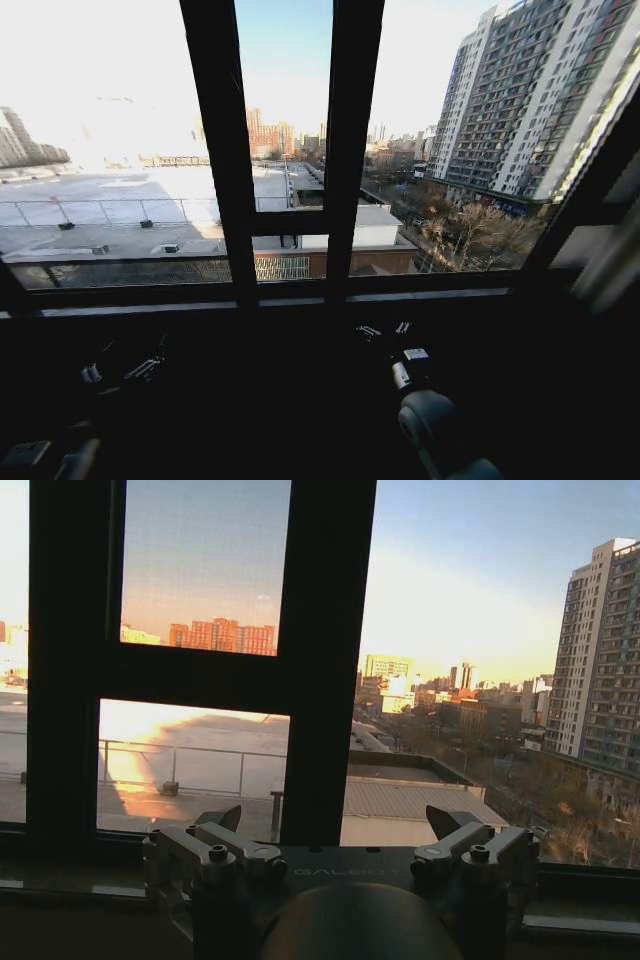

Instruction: Open the curtains by pulling them apart, changing their state from closed to fully open.

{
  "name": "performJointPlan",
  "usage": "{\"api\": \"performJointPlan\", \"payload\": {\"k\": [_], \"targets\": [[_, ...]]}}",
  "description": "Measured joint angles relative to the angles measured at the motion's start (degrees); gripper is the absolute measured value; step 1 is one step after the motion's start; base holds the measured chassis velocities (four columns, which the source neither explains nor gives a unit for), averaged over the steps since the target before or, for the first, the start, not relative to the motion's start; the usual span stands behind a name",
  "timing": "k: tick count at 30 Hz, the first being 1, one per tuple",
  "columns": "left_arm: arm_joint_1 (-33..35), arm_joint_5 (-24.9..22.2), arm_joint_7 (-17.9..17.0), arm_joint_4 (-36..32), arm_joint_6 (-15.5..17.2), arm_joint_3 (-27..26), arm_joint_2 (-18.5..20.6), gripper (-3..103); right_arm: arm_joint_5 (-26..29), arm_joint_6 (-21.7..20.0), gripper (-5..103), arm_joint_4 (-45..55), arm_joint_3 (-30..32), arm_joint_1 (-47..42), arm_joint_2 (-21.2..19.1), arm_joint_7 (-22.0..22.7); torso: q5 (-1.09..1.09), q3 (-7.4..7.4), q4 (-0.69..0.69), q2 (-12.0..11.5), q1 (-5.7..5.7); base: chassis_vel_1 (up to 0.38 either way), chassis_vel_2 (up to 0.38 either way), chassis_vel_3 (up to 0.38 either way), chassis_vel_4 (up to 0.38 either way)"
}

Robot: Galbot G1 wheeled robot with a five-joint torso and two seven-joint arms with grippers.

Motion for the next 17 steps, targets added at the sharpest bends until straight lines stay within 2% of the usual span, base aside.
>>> {"api": "performJointPlan", "payload": {"k": [14,17], "targets": [[-1.25,0.59,-0.15,1.3,0.01,1.22,0.74,100,-0.23,0.11,100,-0.56,0.12,0.03,0.43,-0.06,0.0,0.0,0.0,0.0,0.0,-0.039,-0.384,0.037,0.385],[-1.26,0.32,-0.16,1.77,-0.2,1.13,1.13,100,-1.09,1.68,100,-1.58,-0.7,0.49,0.91,-0.13,0.0,0.0,0.0,0.0,-0.01,-0.052,-0.367,0.042,0.37]]}}
